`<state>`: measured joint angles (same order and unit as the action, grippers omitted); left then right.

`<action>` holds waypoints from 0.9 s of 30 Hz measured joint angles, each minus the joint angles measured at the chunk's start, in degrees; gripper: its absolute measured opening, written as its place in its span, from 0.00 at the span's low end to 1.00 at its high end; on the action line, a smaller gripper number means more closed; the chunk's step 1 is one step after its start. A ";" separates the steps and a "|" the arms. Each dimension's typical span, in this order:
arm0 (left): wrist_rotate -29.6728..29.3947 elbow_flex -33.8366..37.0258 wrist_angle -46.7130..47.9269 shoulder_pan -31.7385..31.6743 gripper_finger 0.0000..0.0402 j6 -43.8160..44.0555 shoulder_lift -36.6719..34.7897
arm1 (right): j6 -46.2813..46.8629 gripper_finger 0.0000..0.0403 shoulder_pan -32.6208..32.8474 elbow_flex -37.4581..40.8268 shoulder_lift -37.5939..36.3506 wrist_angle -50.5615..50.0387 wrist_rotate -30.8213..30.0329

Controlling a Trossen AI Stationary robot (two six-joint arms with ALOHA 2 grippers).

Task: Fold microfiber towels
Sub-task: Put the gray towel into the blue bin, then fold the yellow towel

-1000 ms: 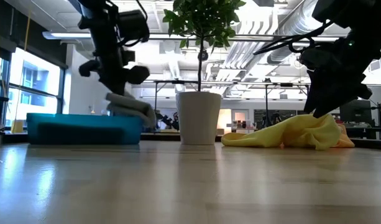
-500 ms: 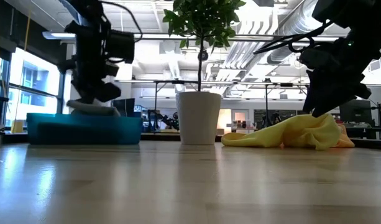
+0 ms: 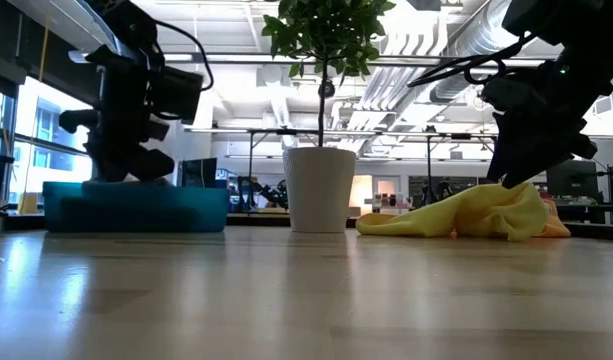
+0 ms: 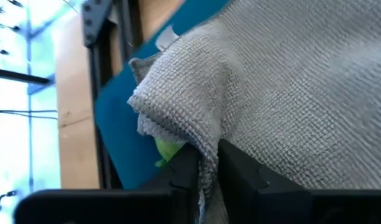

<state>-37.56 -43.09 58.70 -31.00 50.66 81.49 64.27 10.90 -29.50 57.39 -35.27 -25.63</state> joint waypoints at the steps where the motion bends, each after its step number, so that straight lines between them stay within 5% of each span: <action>1: 1.08 0.00 0.00 0.00 0.14 -0.08 0.00 | 0.00 0.41 0.00 0.00 0.00 0.00 0.00; 15: 8.91 -1.28 0.33 -0.15 0.44 -1.95 0.00 | -0.07 0.41 0.02 0.00 0.00 1.67 0.02; 27: -0.61 -14.69 13.56 2.89 0.47 -1.82 0.00 | -0.20 0.41 0.02 0.00 0.00 3.89 0.00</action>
<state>-38.16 -57.78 72.26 -28.12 48.83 81.49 64.07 10.92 -29.50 57.39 -31.38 -25.63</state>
